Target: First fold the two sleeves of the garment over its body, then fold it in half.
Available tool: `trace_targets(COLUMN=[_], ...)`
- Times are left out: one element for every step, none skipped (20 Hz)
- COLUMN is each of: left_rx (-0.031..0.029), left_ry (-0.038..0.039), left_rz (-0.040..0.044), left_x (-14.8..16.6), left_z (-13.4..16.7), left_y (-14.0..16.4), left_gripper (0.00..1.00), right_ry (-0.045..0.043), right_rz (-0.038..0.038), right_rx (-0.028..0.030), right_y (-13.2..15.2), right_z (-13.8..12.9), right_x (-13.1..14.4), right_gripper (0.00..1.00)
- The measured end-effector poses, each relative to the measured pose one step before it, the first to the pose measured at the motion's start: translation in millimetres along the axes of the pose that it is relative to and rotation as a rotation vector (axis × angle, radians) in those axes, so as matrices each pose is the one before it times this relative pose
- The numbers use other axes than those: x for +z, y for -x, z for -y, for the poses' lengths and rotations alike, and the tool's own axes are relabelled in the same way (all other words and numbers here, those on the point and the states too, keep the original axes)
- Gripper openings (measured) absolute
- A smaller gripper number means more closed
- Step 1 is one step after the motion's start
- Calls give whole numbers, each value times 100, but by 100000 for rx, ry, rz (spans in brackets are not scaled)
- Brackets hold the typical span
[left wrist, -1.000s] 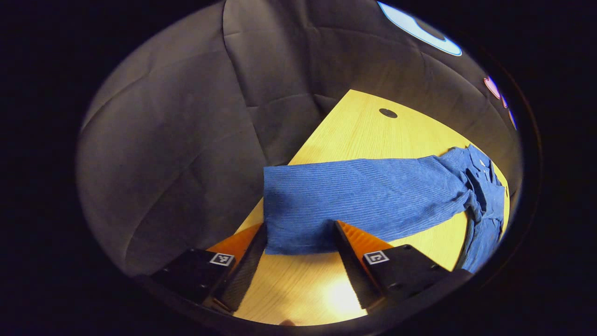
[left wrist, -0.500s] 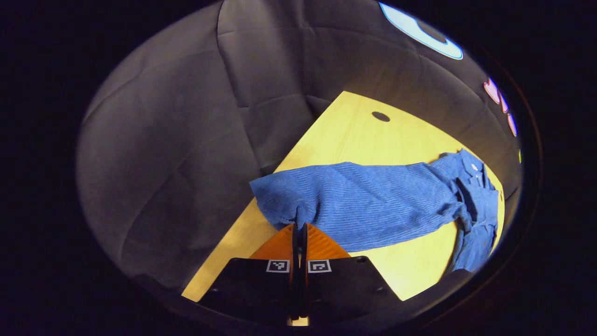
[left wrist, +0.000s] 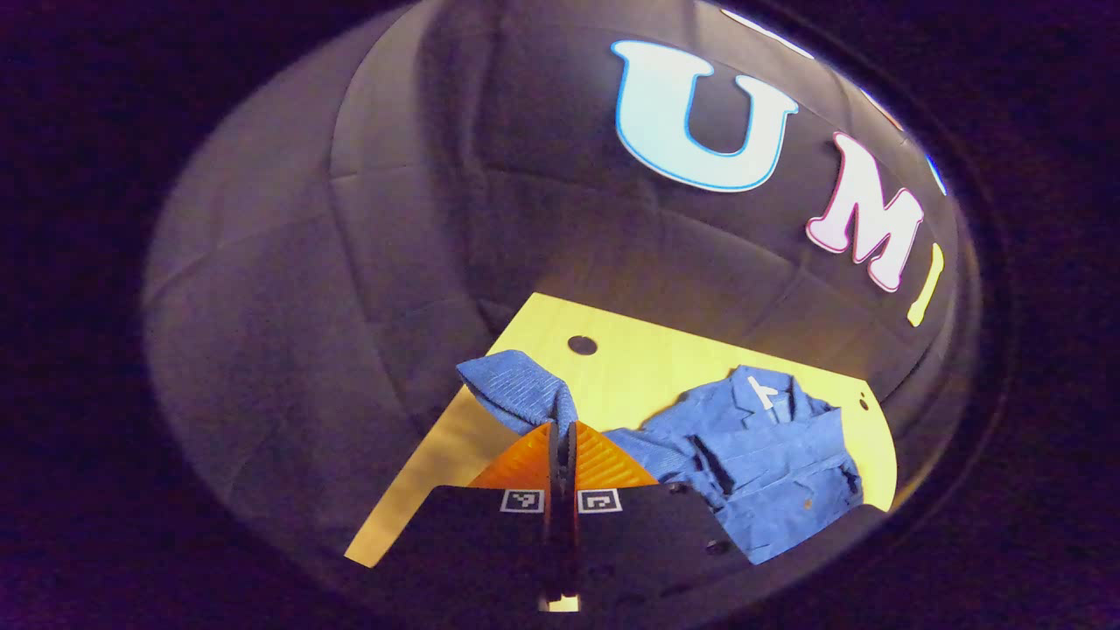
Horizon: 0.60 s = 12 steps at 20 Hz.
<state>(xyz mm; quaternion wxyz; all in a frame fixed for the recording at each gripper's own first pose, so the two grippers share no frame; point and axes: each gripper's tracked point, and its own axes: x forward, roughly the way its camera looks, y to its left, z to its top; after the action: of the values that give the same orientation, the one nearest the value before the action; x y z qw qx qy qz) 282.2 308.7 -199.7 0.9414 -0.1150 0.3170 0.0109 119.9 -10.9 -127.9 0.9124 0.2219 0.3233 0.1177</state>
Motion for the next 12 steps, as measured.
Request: trace_targets(left_rx=[-3042, -3446, -4178, -3905, -3736, -3837, -4162, -4670, -3458, -3115, -1922, -1283], left_ry=[-1062, -1657, -1971, -2353, -2861, -2934, -2127, -1819, -1857, -1990, -2290, -1960], left_rz=[1645, 1683, 3081, 5231, 525, -353, -267, -970, -1243, -2440, -2782, -3490], left_x=[1236, 1436, 1441, 1852, 819, 539, 149, 303, 41, -241, -591, -892], left_z=[2615, 2799, 2878, 3168, 2989, 2712, 2909, 3035, 2499, 2338, 1862, 1654], left_y=[-99, 234, -421, -843, -651, -642, -834, -1061, -1187, -1570, -1896, -2095], left_gripper=[0, 0, 0, 0, 0, 0, 0, 0, 0, 0, 0, 0], right_ry=[360, 304, 62, 37, 28, 131, 229, 180, -254, -766, -1086, -1084], right_rz=[-336, -291, -422, -145, -154, -262, -174, -400, -644, -692, -1324, -1185], right_rx=[95, 237, 435, 574, 333, 213, -170, -128, -285, -424, -410, -246], right_y=[-301, -209, -89, -59, -131, -154, -140, -117, -276, -453, -453, -599], right_z=[314, 289, 482, 228, 188, 412, 403, 570, 481, 591, 622, 517], right_x=[135, 124, 5, 207, 77, -19, -57, -225, -213, -326, -510, -513], right_gripper=[98, 98, 98, 98, 98, 98, 98, 98, 98, 98, 98, 98])
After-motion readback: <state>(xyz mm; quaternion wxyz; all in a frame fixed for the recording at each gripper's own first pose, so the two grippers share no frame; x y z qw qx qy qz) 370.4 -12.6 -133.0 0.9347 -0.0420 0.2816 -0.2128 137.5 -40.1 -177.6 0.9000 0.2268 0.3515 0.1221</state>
